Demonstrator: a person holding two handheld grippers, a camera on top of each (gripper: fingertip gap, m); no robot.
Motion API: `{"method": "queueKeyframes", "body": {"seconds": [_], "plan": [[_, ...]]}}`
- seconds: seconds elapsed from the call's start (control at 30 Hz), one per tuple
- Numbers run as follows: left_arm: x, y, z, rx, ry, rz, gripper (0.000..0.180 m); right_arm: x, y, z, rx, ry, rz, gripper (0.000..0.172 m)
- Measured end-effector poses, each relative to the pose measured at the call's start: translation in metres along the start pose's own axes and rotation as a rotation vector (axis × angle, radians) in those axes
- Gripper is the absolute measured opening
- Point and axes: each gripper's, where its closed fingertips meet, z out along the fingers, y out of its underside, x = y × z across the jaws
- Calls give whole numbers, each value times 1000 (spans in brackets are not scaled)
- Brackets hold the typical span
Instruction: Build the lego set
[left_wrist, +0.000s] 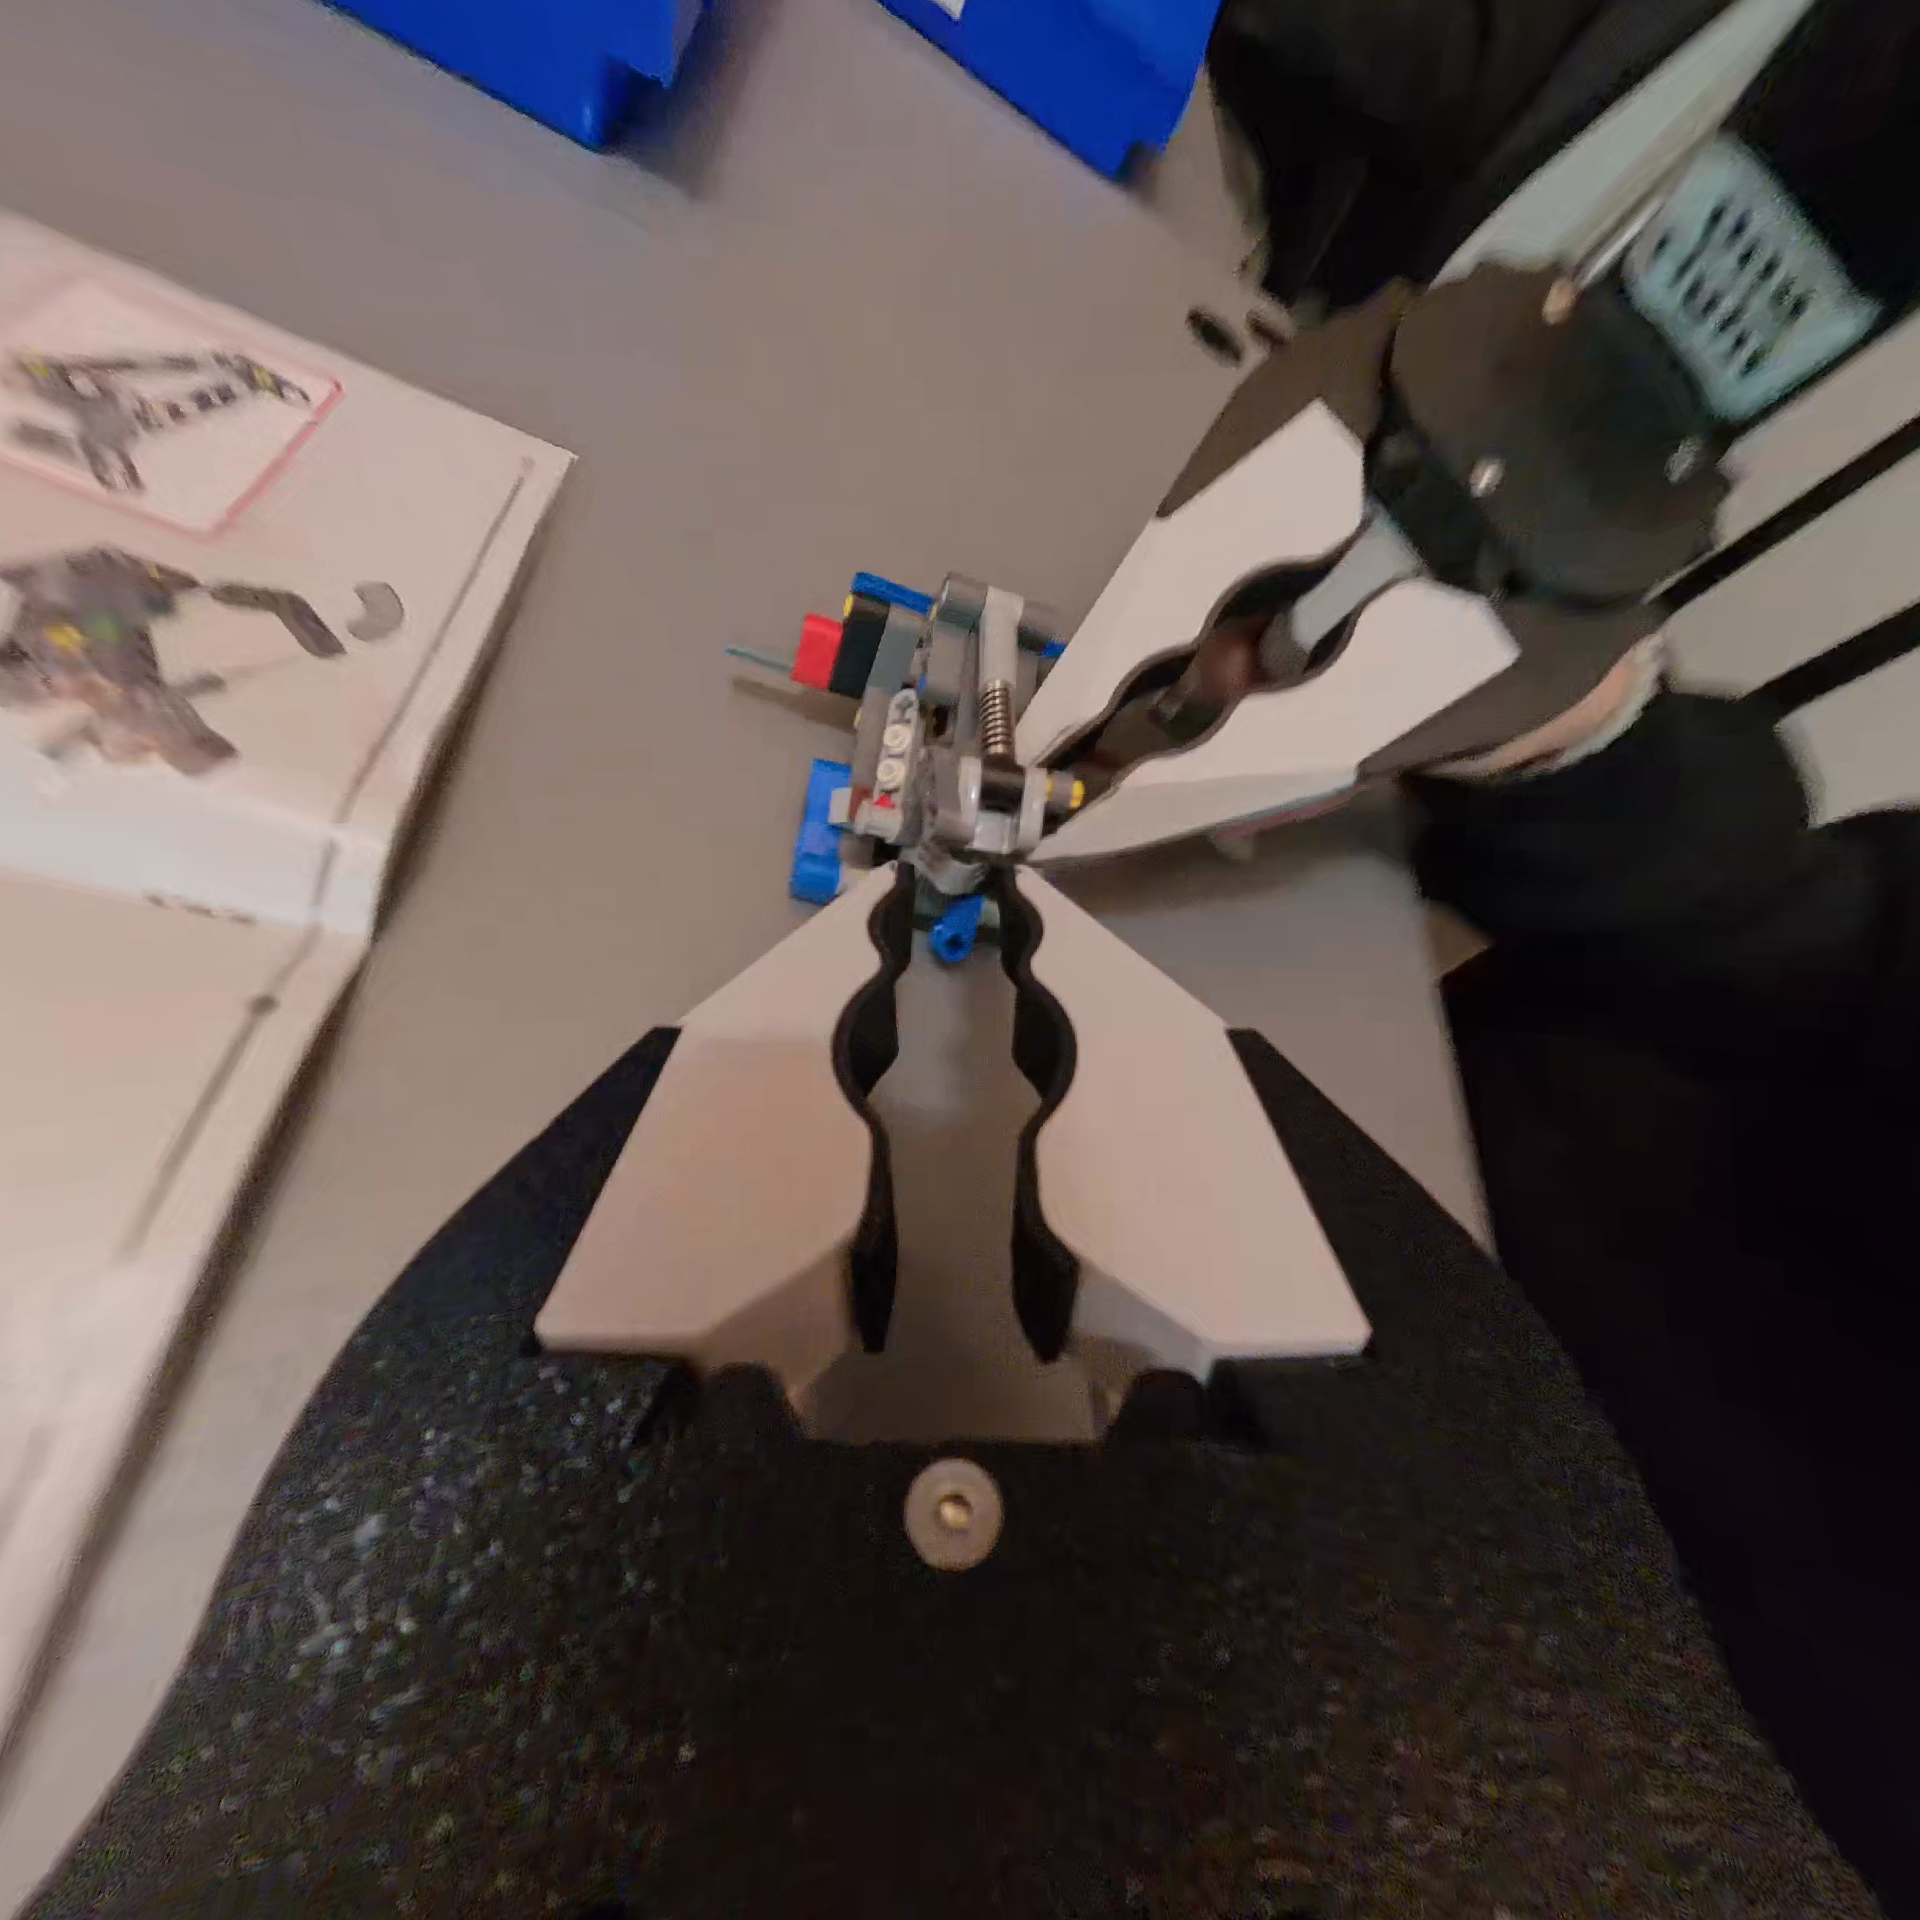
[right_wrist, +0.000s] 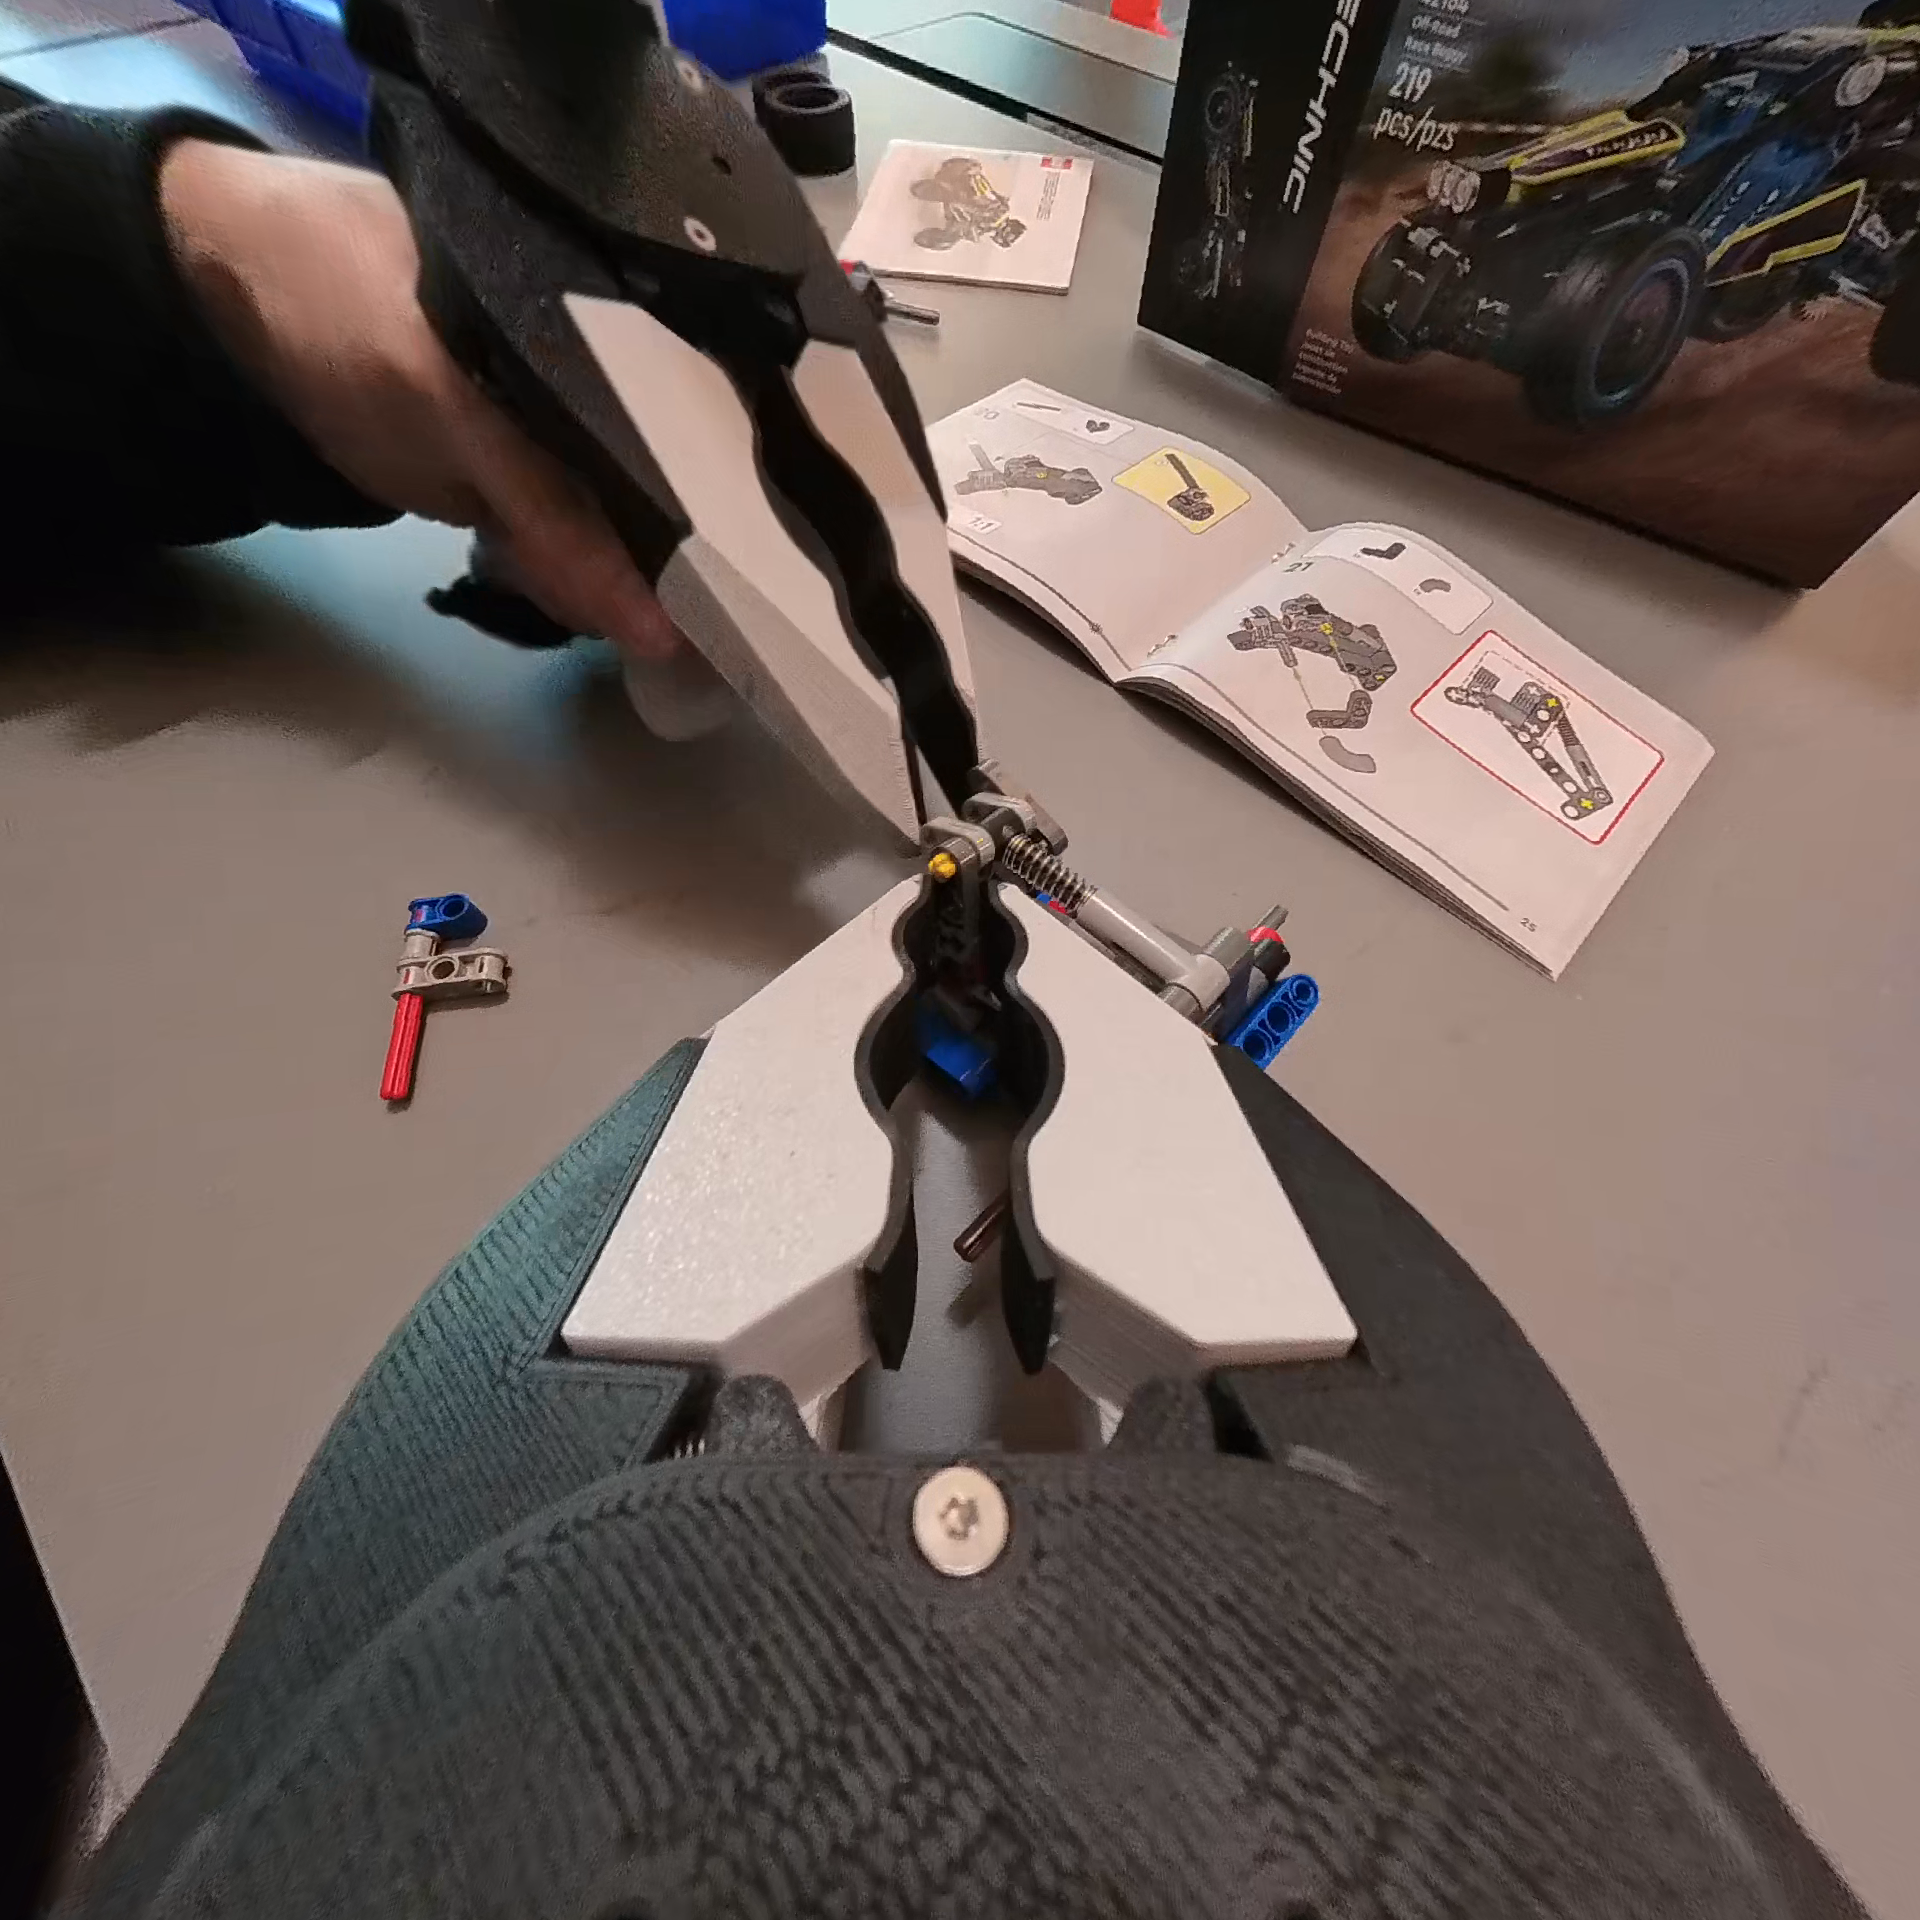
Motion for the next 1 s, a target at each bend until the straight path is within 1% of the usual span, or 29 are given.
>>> {"method": "queueKeyframes", "body": {"seconds": [0.03, 0.1, 0.17, 0.23, 0.3, 0.37, 0.43, 0.47, 0.5, 0.53, 0.6, 0.67, 0.73, 0.8, 0.87, 0.93, 1.0], "plan": [[2, -3, 0, 24, 32, -72, 12, 1, 0, 0, 2, 1, 9, 5], [-1, -5, -2, 53, 43, -165, 14, 4, -1, -1, 12, 10, 27, 5], [-4, -3, -1, 50, 35, -162, 19, 5, -2, -2, 16, 10, 50, 5], [3, -6, 1, 68, 60, -90, 21, 5, -1, -3, 16, -2, 68, 5], [-3, 0, 4, 12, -37, 93, 21, 6, -2, -3, 21, -1, 78, 5], [-8, 0, 4, -5, -132, 282, 22, 6, -2, -3, 24, -10, 89, 5], [-6, -3, 6, 5, -156, 358, 22, 7, -2, -4, 25, -17, 100, 5], [-6, -2, 8, -5, -158, 361, 22, 6, -2, -4, 26, -20, 105, 5], [-7, 0, 10, -25, -152, 350, 28, 7, -2, -4, 28, -21, 111, 5], [-4, 4, 12, -47, -118, 342, 40, 8, -3, -4, 30, -21, 117, 5], [-3, 7, 15, -78, -89, 338, 41, 8, -3, -4, 29, -27, 122, 5], [-5, 6, 16, -84, -109, 369, 50, 7, -2, -4, 27, -34, 128, 5], [-5, 6, 18, -86, -115, 397, 51, 8, -2, -4, 25, -34, 133, 5], [-2, 7, 21, -94, -103, 386, 52, 8, -2, -3, 23, -36, 141, 5], [5, 9, 24, -103, -70, 366, 64, 9, -2, -4, 28, -35, 148, 5], [3, 8, 27, -102, -108, 375, 66, 9, -2, -4, 29, -34, 151, 5], [-6, 3, 28, -95, -191, 404, 59, 9, -2, -4, 27, -38, 151, 5]]}}
